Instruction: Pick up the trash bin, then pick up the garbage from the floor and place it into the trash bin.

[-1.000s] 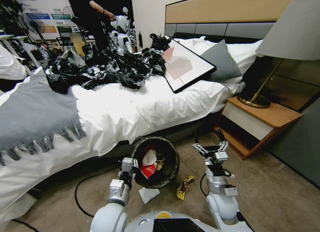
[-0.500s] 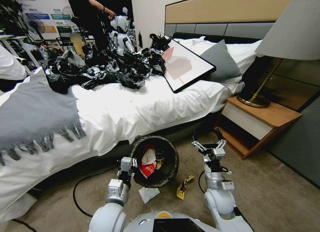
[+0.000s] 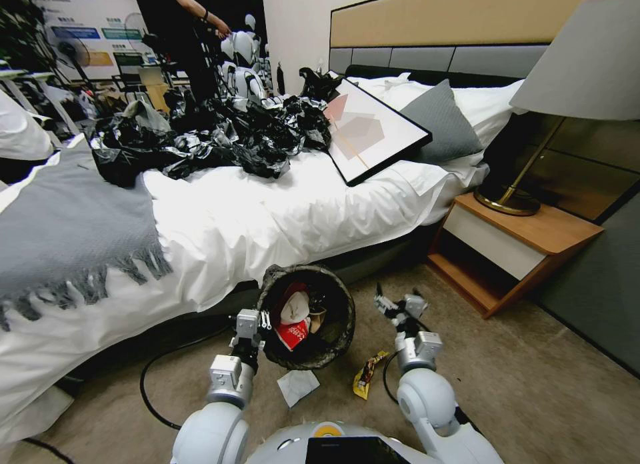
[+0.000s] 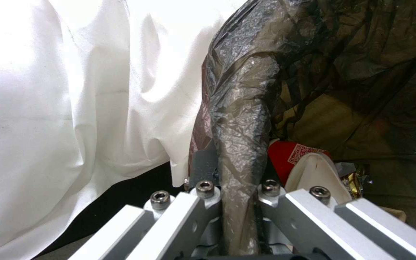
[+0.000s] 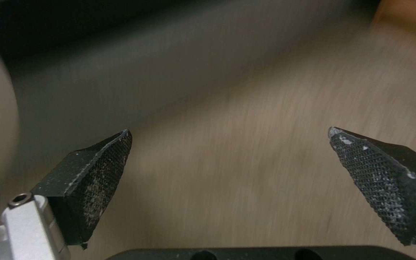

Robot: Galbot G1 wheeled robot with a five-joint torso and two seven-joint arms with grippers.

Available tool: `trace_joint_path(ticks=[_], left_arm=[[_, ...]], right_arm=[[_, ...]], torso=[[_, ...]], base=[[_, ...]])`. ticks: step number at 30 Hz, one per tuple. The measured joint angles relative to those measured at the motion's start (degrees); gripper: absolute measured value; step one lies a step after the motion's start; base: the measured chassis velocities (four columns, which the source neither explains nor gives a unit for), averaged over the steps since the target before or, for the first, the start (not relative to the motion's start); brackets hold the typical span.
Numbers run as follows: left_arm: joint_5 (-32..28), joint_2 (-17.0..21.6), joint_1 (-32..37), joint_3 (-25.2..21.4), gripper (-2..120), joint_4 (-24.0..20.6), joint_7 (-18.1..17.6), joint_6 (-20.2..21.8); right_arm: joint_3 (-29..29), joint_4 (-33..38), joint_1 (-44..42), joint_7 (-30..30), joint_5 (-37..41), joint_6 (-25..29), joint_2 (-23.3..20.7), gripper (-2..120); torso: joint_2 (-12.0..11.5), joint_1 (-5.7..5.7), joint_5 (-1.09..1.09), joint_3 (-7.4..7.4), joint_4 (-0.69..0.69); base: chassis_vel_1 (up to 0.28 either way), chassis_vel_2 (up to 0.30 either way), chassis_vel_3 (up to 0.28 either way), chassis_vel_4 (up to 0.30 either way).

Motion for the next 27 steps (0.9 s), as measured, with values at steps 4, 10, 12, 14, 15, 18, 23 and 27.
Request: trace_joint_path(ticks=[4, 10, 12, 14, 15, 18, 23, 27], left_arm=[[0.0, -0.4, 0.0, 0.0, 0, 0.0, 0.0, 0.0], [0.2, -0.9, 0.0, 0.2, 0, 0.4, 0.0, 0.0], [0.2, -0.9, -0.1, 0.2, 0, 0.5, 0.0, -0.1], [0.2, -0.9, -0.3, 0.4, 0, 0.6, 0.0, -0.1], [0.2, -0.9, -0.3, 0.5, 0, 0.6, 0.0, -0.1], [0.2, -0.9, -0.3, 0.6, 0, 0.6, 0.1, -0.1], [0.3, -0.9, -0.2, 0.6, 0, 0.7, 0.1, -0.1], [0.4, -0.9, -0.1, 0.6, 0, 0.7, 0.1, -0.1]], right_arm=[[-4.9, -4.2, 1.1, 4.0, 6.0, -4.3, -3.5, 100], [-6.7, -7.3, 1.4, 4.9, 7.2, -5.4, -4.6, 100], [-6.8, -8.1, 1.7, 4.8, 7.5, -5.4, -4.4, 100], [-6.8, -8.8, 2.0, 4.7, 7.9, -5.7, -4.3, 100], [-6.8, -9.5, 2.2, 4.5, 8.4, -5.9, -4.1, 100], [-6.7, -11.2, 2.5, 4.5, 9.1, -6.5, -2.8, 100], [-6.8, -14.6, 3.3, 4.4, 9.2, -6.6, -1.0, 100], [-6.8, -16.4, 4.0, 4.1, 9.1, -6.5, -0.3, 100]], torso=[[0.0, 0.00, 0.01, 0.00, 0.00], [0.0, 0.00, 0.00, 0.00, 0.00], [0.0, 0.00, -0.01, 0.00, 0.00], [0.0, 0.00, 0.00, 0.00, 0.00], [0.0, 0.00, -0.02, 0.00, -0.01], [0.0, 0.00, 0.00, 0.00, -0.01], [0.0, 0.00, -0.01, 0.00, 0.00], [0.0, 0.00, -0.01, 0.00, 0.00]], base=[[0.000, 0.000, 0.000, 0.000], [0.000, 0.000, 0.000, 0.000], [0.000, 0.000, 0.000, 0.000], [0.000, 0.000, 0.000, 0.000], [0.000, 0.000, 0.000, 0.000], [0.000, 0.000, 0.000, 0.000], [0.000, 0.000, 0.000, 0.000], [0.000, 0.000, 0.000, 0.000]])
